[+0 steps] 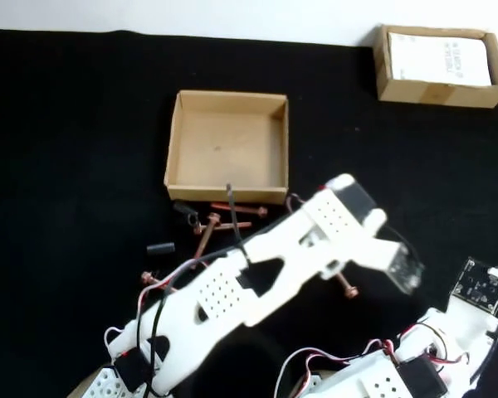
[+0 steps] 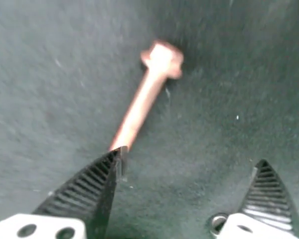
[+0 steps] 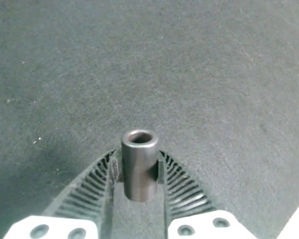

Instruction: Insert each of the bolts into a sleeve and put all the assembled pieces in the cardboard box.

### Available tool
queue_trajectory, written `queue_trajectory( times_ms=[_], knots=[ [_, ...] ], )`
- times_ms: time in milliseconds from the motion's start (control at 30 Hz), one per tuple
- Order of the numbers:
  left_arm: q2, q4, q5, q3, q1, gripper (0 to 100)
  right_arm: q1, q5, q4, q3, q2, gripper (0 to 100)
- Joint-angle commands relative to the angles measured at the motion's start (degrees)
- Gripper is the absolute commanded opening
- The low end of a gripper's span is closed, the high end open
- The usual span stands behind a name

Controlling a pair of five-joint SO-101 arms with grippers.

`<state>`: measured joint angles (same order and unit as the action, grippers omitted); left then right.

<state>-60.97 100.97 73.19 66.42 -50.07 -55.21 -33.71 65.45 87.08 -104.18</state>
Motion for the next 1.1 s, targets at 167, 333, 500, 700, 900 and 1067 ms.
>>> queue_trajectory(
  times_ms=[167,333,500,700,900,1067],
  knots=[
    [4.0,0.35,2.2,3.56,-3.03,38,0.75,-0.7,-1.54,-0.04,-0.75,0.8],
    [0.84,-3.16,2.2,2.86,-2.68,38,0.66,-0.7,-1.54,-0.13,-0.75,0.8],
    [-5.58,-7.38,1.85,8.13,-3.3,38,0.66,-0.7,-1.54,-0.13,-0.75,0.8],
    [-8.75,-7.47,1.85,11.03,-5.93,25,0.66,-0.7,-1.54,-0.13,-0.75,0.8],
    [-11.38,-7.82,1.85,11.03,-8.4,10,0.66,-0.7,-1.54,-0.13,-0.75,0.8],
    [-12.35,-7.82,1.85,11.12,-8.66,1,0.66,-0.7,-1.54,-0.13,-0.75,0.8]
  ],
)
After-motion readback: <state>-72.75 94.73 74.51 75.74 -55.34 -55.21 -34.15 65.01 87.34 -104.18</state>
